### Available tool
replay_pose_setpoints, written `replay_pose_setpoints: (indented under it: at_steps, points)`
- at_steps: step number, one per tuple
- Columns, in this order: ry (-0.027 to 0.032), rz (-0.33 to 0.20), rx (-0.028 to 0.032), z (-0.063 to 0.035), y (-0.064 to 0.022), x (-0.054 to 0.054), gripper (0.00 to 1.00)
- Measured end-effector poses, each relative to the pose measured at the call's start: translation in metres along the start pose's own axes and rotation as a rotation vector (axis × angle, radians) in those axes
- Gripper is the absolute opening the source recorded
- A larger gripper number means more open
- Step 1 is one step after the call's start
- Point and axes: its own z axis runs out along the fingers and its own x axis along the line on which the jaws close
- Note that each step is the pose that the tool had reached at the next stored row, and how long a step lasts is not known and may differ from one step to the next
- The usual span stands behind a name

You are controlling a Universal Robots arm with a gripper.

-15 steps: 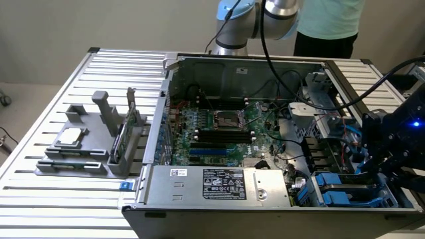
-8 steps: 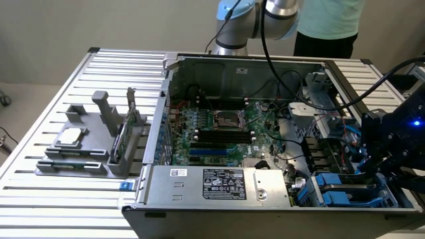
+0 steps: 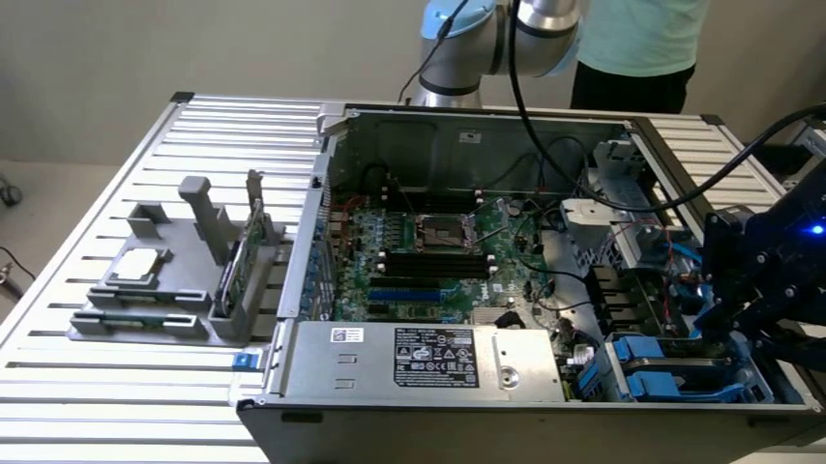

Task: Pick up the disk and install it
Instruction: 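Insert the first disk wire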

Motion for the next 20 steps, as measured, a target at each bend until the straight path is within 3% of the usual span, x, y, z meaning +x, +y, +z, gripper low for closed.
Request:
replay_pose_setpoints:
  at_steps: [3, 4, 9, 10, 11, 14, 20]
  points:
    - [0.0033, 0.013, 0.0099, 0.0, -0.0008, 0.0002, 0.17]
    - [0.0043, 0.02, 0.0172, -0.0002, -0.0009, 0.0002, 0.17]
    - [0.0135, 0.065, 0.0703, -0.0001, -0.0009, 0.0002, 0.17]
    - [0.0148, 0.075, 0.0783, -0.0002, -0.0009, 0.0002, 0.17]
    - [0.0154, 0.086, 0.0825, -0.0001, -0.0009, 0.0003, 0.17]
    - [0.0152, 0.12, 0.0842, -0.0001, -0.001, 0.0002, 0.17]
    - [0.0091, 0.172, 0.0793, 0.0017, 0.0009, -0.0002, 0.17]
